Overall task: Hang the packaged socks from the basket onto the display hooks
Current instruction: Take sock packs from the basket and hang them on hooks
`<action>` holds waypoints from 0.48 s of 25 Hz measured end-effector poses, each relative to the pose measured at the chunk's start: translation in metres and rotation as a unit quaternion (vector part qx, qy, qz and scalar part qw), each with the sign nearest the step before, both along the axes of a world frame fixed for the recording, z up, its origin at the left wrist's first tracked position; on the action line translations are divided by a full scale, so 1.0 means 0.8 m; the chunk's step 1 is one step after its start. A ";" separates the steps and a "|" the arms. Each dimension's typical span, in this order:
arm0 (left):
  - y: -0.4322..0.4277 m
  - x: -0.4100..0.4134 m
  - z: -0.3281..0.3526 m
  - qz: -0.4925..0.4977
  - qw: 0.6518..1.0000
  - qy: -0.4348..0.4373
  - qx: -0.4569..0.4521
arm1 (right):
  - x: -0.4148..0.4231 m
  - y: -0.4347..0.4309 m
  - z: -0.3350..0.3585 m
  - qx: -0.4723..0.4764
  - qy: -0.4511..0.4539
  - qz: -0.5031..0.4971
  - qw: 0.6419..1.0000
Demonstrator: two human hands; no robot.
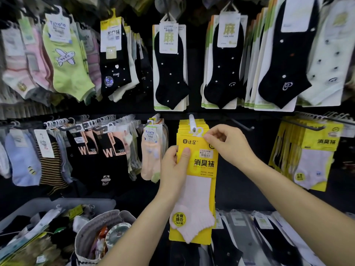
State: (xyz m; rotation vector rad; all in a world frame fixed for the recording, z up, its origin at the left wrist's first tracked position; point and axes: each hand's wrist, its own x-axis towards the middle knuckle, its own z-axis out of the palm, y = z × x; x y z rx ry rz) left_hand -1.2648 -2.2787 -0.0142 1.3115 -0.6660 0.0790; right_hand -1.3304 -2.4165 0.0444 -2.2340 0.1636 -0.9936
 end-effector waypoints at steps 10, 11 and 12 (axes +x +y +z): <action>-0.003 0.018 -0.014 0.059 0.996 0.066 -0.011 | 0.025 0.011 0.000 -0.077 0.048 -0.057 0.994; -0.002 0.018 -0.018 0.065 0.996 0.063 -0.008 | 0.025 0.014 -0.003 -0.090 0.051 -0.061 0.993; -0.001 0.017 -0.019 0.065 0.997 0.051 -0.006 | 0.025 0.017 -0.006 -0.093 0.046 -0.061 0.993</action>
